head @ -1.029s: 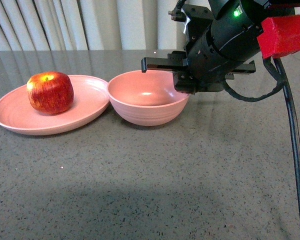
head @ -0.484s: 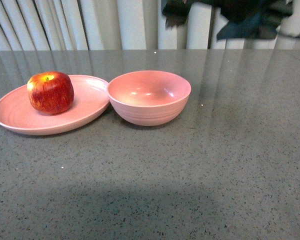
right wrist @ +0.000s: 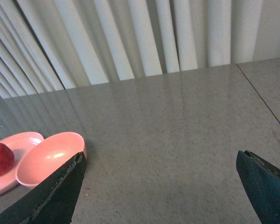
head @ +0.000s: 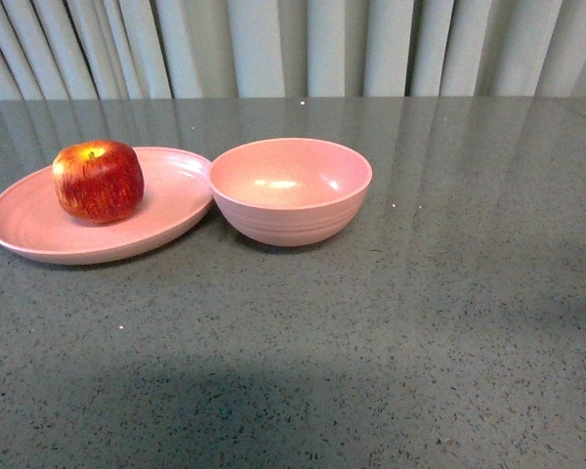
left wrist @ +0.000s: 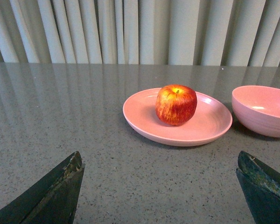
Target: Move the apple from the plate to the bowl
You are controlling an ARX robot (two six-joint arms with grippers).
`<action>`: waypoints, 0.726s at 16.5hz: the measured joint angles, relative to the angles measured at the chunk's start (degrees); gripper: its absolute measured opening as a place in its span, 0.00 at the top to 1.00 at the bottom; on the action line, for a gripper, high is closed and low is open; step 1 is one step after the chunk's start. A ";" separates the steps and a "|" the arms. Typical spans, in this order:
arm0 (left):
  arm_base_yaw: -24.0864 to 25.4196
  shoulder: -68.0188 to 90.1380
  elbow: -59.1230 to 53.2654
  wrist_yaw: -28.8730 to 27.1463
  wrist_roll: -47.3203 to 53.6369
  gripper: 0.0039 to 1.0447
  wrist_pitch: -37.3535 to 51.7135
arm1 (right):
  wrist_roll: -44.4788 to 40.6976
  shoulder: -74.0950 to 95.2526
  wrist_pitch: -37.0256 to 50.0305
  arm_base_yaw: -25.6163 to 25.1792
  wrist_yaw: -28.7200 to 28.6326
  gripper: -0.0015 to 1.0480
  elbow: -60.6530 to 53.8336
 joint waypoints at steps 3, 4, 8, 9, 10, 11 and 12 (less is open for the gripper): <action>0.00 0.00 0.00 0.00 0.00 0.06 0.00 | 0.15 -4.33 -1.05 -2.67 -1.07 0.06 -2.84; 0.00 0.00 0.00 0.00 0.00 0.06 0.00 | 0.44 -5.51 -1.88 -3.45 -1.66 0.06 -3.34; 0.00 0.00 0.00 0.02 0.00 0.06 0.00 | -0.33 -12.59 -1.07 -6.82 -0.98 0.11 -7.50; 0.00 0.00 0.00 0.00 0.00 0.06 0.00 | -4.39 -16.04 -0.63 -6.71 1.97 0.24 -10.82; 0.00 0.00 0.00 0.00 0.00 0.06 0.00 | -7.06 -19.17 -1.60 -7.13 1.95 0.34 -13.97; 0.00 0.00 0.00 0.02 0.02 0.06 0.02 | -8.66 -21.73 -1.86 -7.78 1.77 0.47 -16.68; 0.00 0.00 0.00 0.02 0.00 0.06 0.02 | -9.44 -23.10 -1.92 -6.29 4.90 0.57 -17.84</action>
